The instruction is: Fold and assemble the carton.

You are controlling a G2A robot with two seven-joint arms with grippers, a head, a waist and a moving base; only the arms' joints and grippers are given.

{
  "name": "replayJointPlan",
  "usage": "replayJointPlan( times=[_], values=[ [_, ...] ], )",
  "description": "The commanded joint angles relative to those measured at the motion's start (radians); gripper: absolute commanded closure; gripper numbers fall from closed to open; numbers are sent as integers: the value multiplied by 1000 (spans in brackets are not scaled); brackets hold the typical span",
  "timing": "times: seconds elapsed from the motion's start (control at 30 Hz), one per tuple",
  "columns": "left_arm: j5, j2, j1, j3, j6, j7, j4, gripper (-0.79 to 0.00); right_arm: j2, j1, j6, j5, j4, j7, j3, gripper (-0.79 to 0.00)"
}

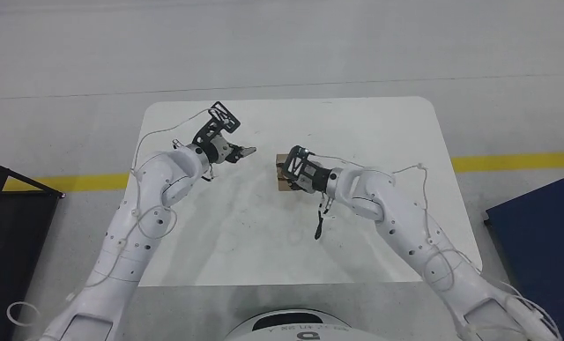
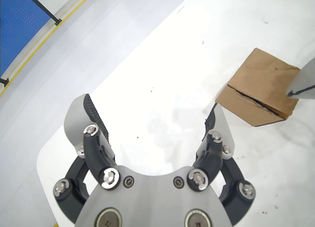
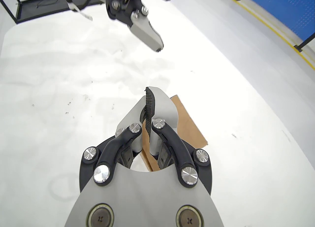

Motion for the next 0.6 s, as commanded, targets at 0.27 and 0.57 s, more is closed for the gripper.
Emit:
replayJointPlan(
  times=[0.27,0.57],
  values=[
    [-1,0,-6,6,-7,-6,-3,-785,-9,31,-34,89,44,85,-6,0],
    [-4,-5,-29,32,0,-6,12,-785,-8,16,-26,90,16,92,2,0]
  ],
)
